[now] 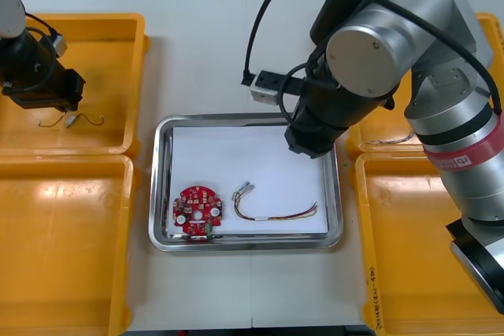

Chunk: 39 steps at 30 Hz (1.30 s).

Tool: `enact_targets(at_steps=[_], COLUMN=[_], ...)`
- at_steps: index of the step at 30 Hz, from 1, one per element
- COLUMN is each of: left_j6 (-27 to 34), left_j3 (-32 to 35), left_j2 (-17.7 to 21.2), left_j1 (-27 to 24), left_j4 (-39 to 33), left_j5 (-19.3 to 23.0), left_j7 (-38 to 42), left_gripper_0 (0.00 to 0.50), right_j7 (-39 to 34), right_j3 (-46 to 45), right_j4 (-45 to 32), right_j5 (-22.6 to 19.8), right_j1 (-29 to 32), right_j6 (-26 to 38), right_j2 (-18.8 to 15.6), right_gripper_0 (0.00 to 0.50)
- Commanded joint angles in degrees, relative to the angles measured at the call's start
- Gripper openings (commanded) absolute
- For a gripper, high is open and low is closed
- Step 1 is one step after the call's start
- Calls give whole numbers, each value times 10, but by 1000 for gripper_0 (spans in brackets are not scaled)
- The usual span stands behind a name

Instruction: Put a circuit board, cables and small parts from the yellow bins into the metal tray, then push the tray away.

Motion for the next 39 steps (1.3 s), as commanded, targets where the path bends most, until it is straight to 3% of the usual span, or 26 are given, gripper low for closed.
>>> enact_targets(at_steps=[1,10,13,20,24,39], left_j6=[72,167,187,195,225,229], left_j3=[37,44,55,109,119,90], left_j2=[33,45,48,48,48,32], left_j1=[-25,-22,2,92,113,116], left_j4=[-84,-185,-230,-368,-428,-568], left_j5=[-6,3,4,5,11,50], left_j7=[0,81,90,137,174,329], left_gripper_0=[0,0,0,0,0,0], right_j7=[-33,-88,-105,-117,-119,-120], right_j3=[-73,-113,-125,-134,-160,-228], right_j4=[-19,-18,-18,-12,11,121], right_j5=[12,23,26,58,58,100], right_j1=[-20,-20,-20,-20,-20,-51], right_j6=[3,3,3,3,3,3], right_j2=[-8,-38,-46,-65,-69,-84], right_gripper_0=[500,500,500,500,500,500])
